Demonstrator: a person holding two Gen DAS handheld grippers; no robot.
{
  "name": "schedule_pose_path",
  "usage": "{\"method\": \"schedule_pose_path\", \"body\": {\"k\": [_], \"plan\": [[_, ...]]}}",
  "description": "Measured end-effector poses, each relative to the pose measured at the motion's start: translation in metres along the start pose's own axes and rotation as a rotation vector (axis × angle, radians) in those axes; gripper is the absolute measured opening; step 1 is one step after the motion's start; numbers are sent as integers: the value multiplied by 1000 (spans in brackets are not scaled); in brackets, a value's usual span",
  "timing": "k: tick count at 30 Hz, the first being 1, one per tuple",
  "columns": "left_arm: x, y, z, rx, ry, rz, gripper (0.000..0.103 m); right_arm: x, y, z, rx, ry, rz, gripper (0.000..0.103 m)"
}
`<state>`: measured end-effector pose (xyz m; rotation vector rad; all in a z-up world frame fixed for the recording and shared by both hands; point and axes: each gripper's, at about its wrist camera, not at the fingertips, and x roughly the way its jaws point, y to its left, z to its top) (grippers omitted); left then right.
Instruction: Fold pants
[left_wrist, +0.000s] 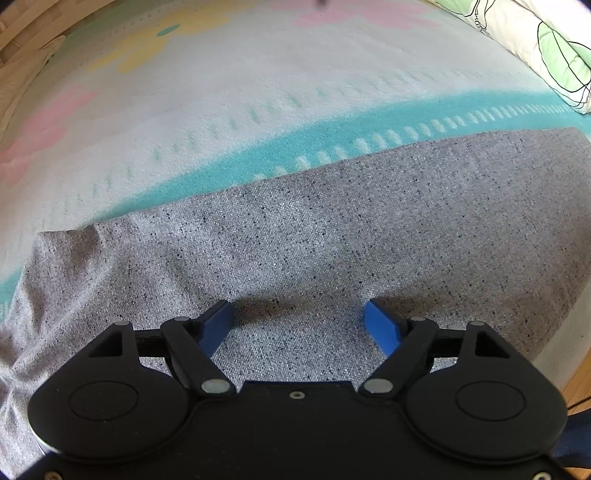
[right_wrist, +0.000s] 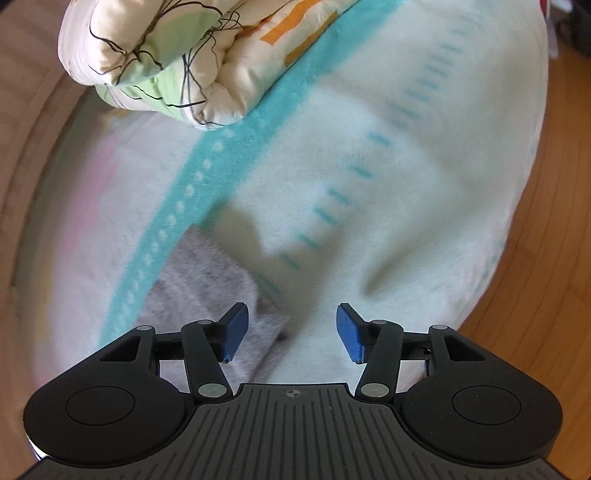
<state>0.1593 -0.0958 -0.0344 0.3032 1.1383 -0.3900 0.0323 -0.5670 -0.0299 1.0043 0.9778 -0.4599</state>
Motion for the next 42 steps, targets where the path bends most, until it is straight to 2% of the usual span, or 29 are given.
{"method": "schedule_pose_path", "body": {"k": [5,9,12,14,17,21,26,32,34,37,39,42], "plan": [[0,1,-1,-6,-4,-2,83,17,11,-7,-24,86,-8,55],[-3,0,-3,0,-5,2,83,22,20,-12,-33,80,-24,66],[-6,1,-6,4,11,-7,83,24,24,-11,-26,77,-38,67],[-8,2,-7,0,25,-21,82,24,29,-12,-65,82,-49,67],[-11,4,-9,-12,44,-47,81,26,34,-15,-131,97,-47,63],[-12,1,-9,-12,52,-47,79,22,32,-15,-120,112,5,50],[-11,-6,-7,-6,54,-36,79,25,25,-12,-85,113,46,50],[-13,-6,-9,-1,51,-28,79,29,32,-12,-85,63,100,48],[-15,-6,-11,1,47,-25,79,29,37,-12,-110,45,52,13],[-18,-7,-13,5,39,-21,77,22,54,-17,-186,15,15,13],[-22,-9,-12,14,21,-30,69,10,75,-24,-277,-27,5,13],[-35,-19,-7,58,-44,-10,67,-5,94,-32,-309,-63,88,13]]}}
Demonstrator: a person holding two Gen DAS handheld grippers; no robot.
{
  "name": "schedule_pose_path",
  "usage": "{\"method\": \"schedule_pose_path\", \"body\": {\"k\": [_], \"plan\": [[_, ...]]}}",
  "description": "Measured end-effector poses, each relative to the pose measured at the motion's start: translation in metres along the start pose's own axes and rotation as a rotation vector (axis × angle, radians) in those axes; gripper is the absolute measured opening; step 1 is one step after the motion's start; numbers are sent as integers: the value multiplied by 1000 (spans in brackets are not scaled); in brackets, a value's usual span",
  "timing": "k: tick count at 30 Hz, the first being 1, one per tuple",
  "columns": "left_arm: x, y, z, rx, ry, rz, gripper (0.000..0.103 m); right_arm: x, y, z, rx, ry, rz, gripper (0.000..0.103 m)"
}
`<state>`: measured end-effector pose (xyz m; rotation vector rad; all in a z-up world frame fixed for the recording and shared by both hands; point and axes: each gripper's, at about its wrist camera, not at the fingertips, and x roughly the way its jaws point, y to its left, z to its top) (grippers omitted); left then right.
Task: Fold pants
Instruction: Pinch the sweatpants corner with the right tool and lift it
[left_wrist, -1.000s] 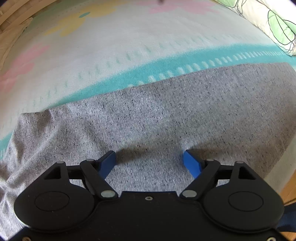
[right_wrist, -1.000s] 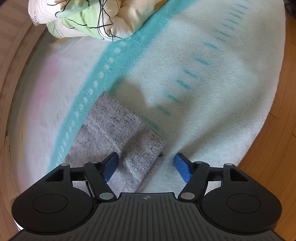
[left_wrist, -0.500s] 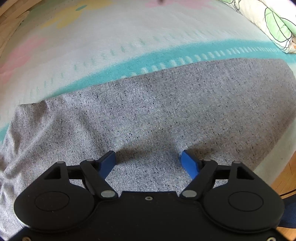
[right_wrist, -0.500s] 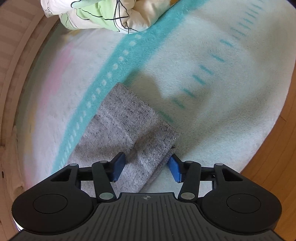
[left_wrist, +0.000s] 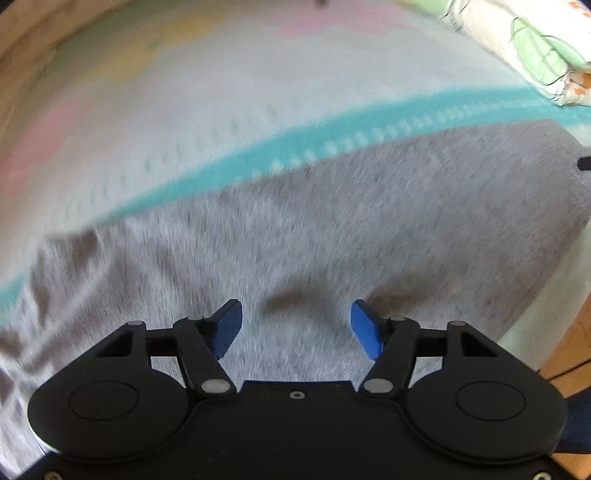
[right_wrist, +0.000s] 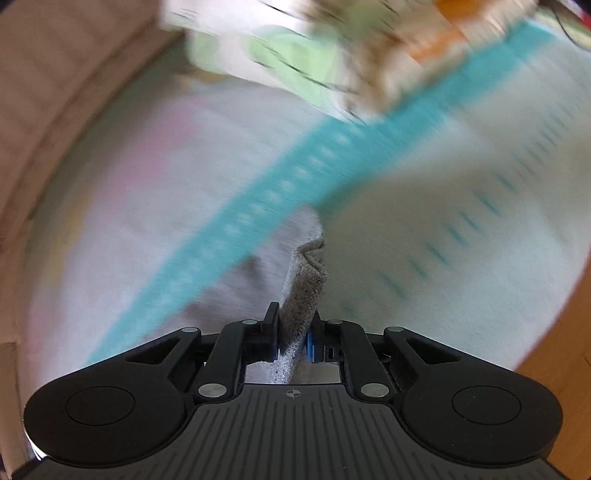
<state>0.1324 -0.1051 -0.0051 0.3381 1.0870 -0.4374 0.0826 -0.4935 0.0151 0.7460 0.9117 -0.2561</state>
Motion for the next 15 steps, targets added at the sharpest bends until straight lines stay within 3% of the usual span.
{"method": "schedule_pose_path", "body": {"k": [5,7,11,15], "plan": [[-10,-24,27,42,-82,-13,67,-5,26,-2,-39,-15,65,13],[-7,-36,40,53,-99,-18,62,-5,35,-2,-58,-12,93,13],[10,-56,66,50,-66,-29,53,-12,44,0,-73,-27,143,13],[30,-67,86,-52,-23,-54,48,-17,46,4,-58,-42,184,13]]}}
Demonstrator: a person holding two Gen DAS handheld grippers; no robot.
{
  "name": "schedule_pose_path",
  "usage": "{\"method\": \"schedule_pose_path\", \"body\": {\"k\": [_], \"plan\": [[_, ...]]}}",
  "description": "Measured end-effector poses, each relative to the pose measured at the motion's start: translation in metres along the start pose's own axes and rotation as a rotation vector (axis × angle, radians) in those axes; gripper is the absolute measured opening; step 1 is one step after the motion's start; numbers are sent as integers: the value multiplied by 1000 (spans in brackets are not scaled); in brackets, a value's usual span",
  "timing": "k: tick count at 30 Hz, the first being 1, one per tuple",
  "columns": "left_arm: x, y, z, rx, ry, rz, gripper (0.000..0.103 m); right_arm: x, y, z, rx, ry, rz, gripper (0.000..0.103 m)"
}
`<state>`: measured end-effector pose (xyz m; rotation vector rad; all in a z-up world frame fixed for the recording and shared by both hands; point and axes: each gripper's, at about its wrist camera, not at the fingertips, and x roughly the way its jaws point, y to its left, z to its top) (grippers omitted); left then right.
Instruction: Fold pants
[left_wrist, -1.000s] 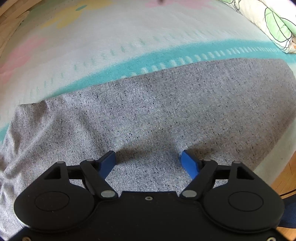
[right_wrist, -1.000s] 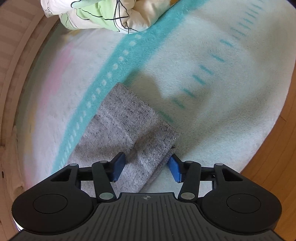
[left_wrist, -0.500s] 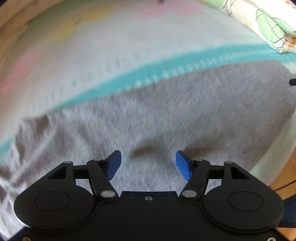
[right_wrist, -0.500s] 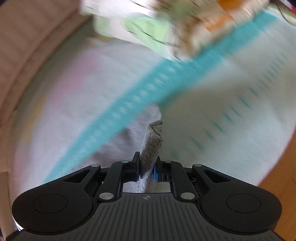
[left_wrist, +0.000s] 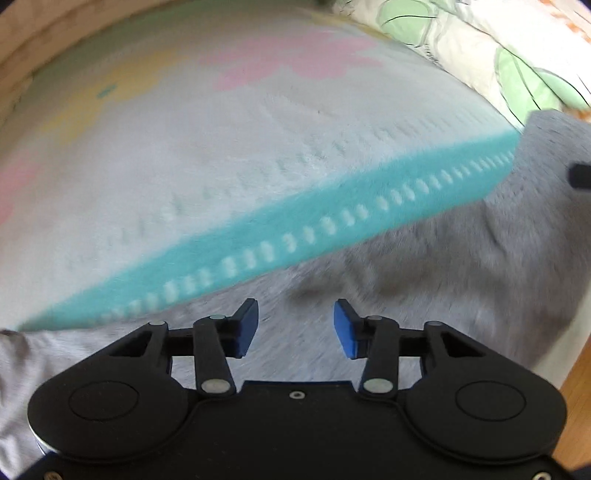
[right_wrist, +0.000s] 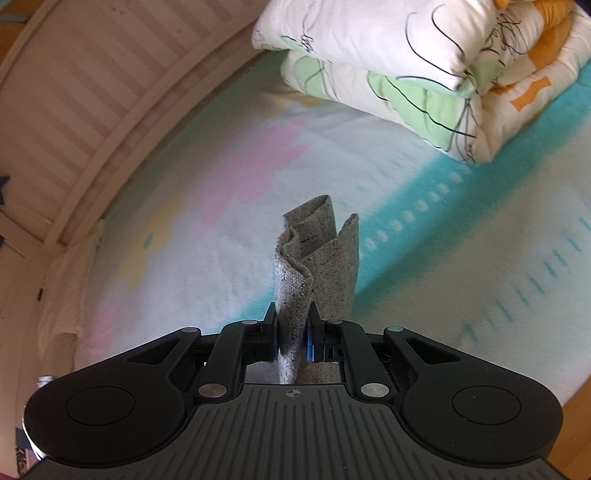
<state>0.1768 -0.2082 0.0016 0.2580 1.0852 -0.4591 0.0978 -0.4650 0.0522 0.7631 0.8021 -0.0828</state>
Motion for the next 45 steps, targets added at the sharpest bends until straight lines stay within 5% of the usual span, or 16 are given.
{"method": "schedule_pose_path", "body": {"k": [5,8,15,22,27,36,45], "plan": [[25,-3,7,-133,48,36,40,-2,3,3,7,-15,26,13],[18,-17,-6,-101,29,79,40,-2,4,3,1,-16,28,13],[-14,-28,-66,-66,-1,2,40,-13,31,-9,-101,-5,96,13],[-34,30,-49,-276,-31,-84,40,-19,105,-43,-330,68,339,13],[-47,67,-42,-379,-52,-116,40,3,158,-86,-501,197,421,13],[-61,136,-79,-552,-89,-171,40,36,203,-134,-644,312,408,13],[-50,172,-113,-556,-56,-22,41,66,226,-194,-786,355,321,21]]}}
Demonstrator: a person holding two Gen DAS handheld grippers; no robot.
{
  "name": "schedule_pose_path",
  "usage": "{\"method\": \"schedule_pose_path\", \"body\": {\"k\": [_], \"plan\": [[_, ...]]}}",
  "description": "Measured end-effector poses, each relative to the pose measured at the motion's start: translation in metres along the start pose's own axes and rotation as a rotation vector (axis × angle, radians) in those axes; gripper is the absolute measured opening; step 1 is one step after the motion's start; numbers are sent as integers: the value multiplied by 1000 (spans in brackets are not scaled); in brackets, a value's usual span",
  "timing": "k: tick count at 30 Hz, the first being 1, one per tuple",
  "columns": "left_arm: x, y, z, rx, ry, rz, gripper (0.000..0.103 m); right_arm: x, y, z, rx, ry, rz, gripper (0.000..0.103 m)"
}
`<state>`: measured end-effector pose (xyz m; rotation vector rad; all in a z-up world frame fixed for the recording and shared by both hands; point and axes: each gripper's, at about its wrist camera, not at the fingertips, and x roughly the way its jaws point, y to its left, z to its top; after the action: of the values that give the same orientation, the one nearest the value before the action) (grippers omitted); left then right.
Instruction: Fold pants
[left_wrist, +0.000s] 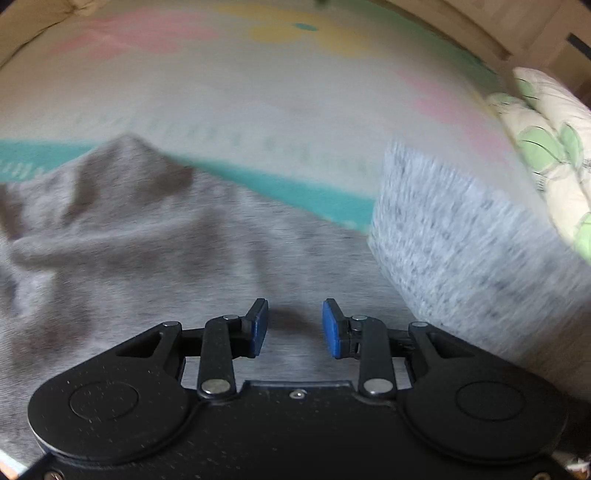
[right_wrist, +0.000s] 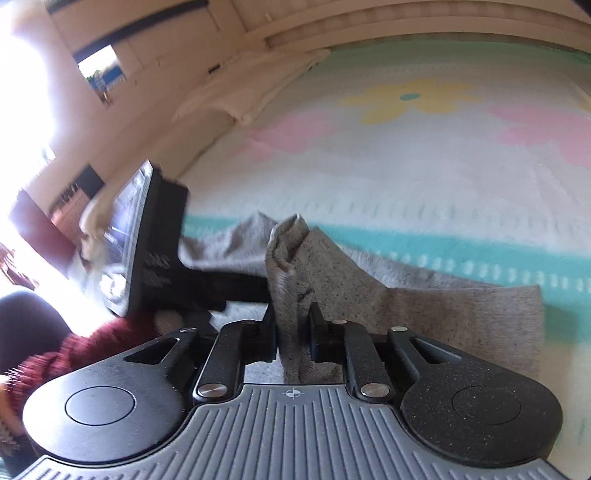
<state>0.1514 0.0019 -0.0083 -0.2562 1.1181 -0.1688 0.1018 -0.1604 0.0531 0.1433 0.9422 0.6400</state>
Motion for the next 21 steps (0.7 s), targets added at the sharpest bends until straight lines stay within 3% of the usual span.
{"method": "schedule_pose_path", "body": {"k": [1,5,9,12,16,20,21], "plan": [[-2,5,0,-1,-12,31,41,6,3,-1,-7,16,10,28],[-16,20,3,24,-100,192,41,10,15,-2,-39,33,85,29],[-38,35,14,-3,-173,228,42,-14,5,9,-5,-61,88,29],[-49,36,13,14,-178,213,44,-29,-21,20,92,-115,-37,32],[-46,26,1,69,-83,123,49,-43,-67,19,289,-111,-262,35],[-39,13,-24,167,20,36,56,-44,-113,3,443,-10,-275,32],[-38,10,-30,184,34,23,58,-42,-122,-2,482,29,-279,26]]}}
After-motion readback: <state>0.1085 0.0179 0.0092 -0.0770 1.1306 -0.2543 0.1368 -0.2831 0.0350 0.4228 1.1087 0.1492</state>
